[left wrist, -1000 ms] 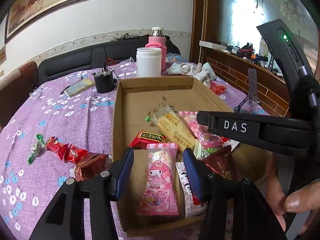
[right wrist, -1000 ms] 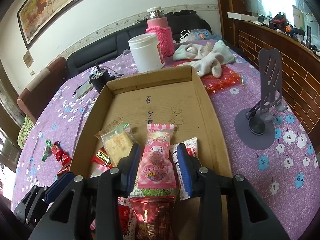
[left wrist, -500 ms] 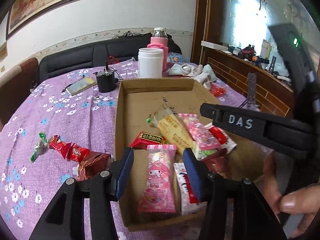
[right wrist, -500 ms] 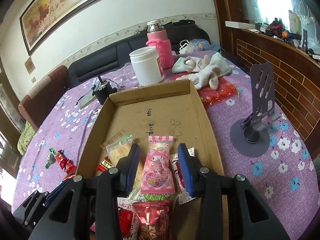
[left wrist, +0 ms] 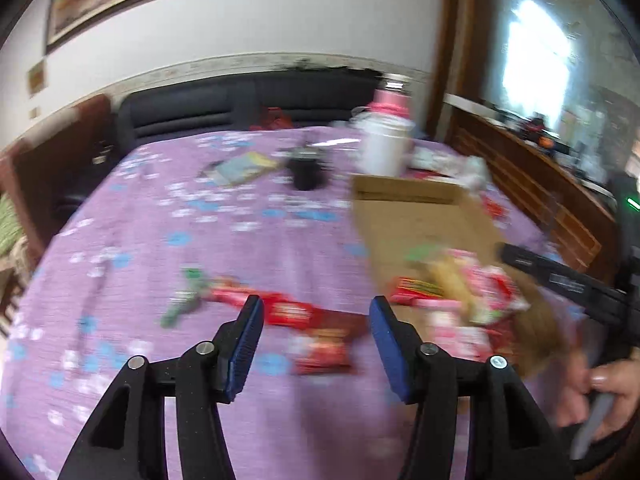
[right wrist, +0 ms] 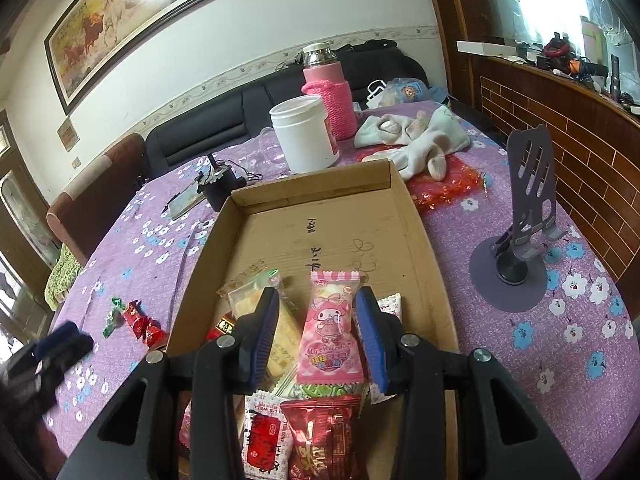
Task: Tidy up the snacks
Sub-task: 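Grasp the green-wrapped candy with the left gripper while the right gripper grasps a red candy bar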
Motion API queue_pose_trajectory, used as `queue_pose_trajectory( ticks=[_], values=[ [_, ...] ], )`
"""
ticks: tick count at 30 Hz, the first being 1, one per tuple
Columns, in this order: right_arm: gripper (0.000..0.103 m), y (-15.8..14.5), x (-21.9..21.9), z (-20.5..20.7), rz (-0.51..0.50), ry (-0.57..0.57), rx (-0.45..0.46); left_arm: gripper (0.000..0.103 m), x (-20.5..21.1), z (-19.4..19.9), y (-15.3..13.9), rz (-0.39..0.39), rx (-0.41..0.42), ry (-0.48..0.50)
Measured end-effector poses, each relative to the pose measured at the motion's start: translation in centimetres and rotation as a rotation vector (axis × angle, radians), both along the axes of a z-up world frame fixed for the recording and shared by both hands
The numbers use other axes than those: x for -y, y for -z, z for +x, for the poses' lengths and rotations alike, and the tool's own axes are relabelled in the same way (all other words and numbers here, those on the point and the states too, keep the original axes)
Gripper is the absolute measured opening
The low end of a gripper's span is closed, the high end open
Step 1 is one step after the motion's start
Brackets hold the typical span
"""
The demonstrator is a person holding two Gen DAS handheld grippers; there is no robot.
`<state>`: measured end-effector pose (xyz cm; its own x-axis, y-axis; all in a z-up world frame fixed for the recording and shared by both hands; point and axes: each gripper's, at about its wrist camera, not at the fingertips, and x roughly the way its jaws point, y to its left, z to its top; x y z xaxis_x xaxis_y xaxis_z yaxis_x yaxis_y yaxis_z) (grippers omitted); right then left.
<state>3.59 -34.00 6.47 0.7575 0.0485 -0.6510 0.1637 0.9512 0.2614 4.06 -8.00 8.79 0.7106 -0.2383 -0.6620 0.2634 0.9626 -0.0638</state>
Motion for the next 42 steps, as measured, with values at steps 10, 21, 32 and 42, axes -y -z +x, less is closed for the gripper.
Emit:
queue_pose_trajectory(
  ticks=[10,21,32,42],
  values=[
    [0.039,0.2,-0.6,0.2,-0.008,-0.020,-0.007,0.059,-9.1,7.6,3.4,-0.016,-0.144,-0.209],
    [0.039,0.4,-0.9,0.4,-0.007,-0.027,-0.015,0.020,-7.5,10.0,7.4,0.059,-0.190,-0.219],
    [0.039,-0.1,-4.5,0.2,-0.003,-0.218,0.024,0.020,-10.8,4.3,7.6,0.100,-0.168,-0.344],
    [0.045,-0.1,-14.9,4.7,0.086,-0.480,-0.139,0.020,-13.0,5.1,7.7,0.074,-0.145,-0.361]
  ],
)
